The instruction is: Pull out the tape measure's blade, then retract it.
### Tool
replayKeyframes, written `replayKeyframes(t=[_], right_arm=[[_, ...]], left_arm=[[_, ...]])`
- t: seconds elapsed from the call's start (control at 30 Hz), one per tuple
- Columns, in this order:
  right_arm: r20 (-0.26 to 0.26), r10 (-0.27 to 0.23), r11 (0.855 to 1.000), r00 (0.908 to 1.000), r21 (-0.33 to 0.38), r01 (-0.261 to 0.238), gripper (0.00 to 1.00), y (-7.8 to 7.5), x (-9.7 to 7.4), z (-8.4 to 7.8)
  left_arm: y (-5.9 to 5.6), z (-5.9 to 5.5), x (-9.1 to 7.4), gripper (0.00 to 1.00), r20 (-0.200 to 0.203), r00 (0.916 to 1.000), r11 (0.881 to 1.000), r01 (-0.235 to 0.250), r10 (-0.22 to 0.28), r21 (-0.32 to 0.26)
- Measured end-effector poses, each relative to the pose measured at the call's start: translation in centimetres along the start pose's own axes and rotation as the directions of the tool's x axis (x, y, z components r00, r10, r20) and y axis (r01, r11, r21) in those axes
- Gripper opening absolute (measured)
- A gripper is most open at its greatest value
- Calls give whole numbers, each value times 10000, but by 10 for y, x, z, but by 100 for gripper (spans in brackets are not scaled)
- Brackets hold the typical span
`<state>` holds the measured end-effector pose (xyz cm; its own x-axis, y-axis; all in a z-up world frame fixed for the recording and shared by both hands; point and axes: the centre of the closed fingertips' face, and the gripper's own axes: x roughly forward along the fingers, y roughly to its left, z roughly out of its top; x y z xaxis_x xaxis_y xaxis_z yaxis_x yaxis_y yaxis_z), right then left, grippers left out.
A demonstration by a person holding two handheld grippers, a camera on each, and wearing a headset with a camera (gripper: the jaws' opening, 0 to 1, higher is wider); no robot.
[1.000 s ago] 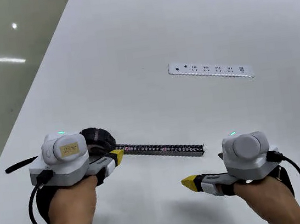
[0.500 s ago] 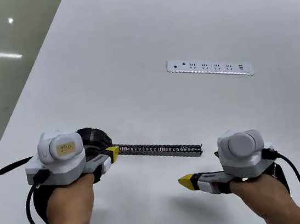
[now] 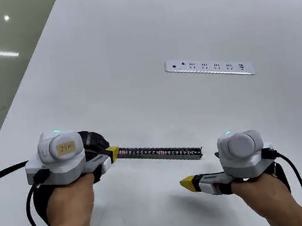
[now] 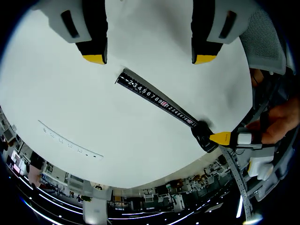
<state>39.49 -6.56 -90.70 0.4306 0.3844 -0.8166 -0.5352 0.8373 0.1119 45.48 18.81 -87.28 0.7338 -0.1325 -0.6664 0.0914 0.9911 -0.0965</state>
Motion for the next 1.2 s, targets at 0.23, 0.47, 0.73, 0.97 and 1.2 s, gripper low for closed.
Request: replayKeyframes(t=[0.23,0.47,0.73,0.97,1.2], right_arm=[[-133,71,9998,9999,-160,-73,74,-3,5,-2],[-248,125,9995,9996,-301,-133,74,-6,9,-3],[-364,171,9990,9992,-406,-185,73,-11,14,-4],[-440,236,9980,9988,-576,-261,73,-14,18,-4],[-490,264,9972,9984,-691,-298,72,-15,20,-5]], left_arm=[[3,-1,3,77,-14,10000,10000,-93,93,-32],[4,-2,7,77,-54,9999,9998,-140,140,-112],[5,-2,11,76,-81,9998,9997,-201,199,-162],[6,-4,16,74,-125,9997,9995,-235,233,-199],[8,-3,18,73,-53,9996,9992,-284,282,-264]])
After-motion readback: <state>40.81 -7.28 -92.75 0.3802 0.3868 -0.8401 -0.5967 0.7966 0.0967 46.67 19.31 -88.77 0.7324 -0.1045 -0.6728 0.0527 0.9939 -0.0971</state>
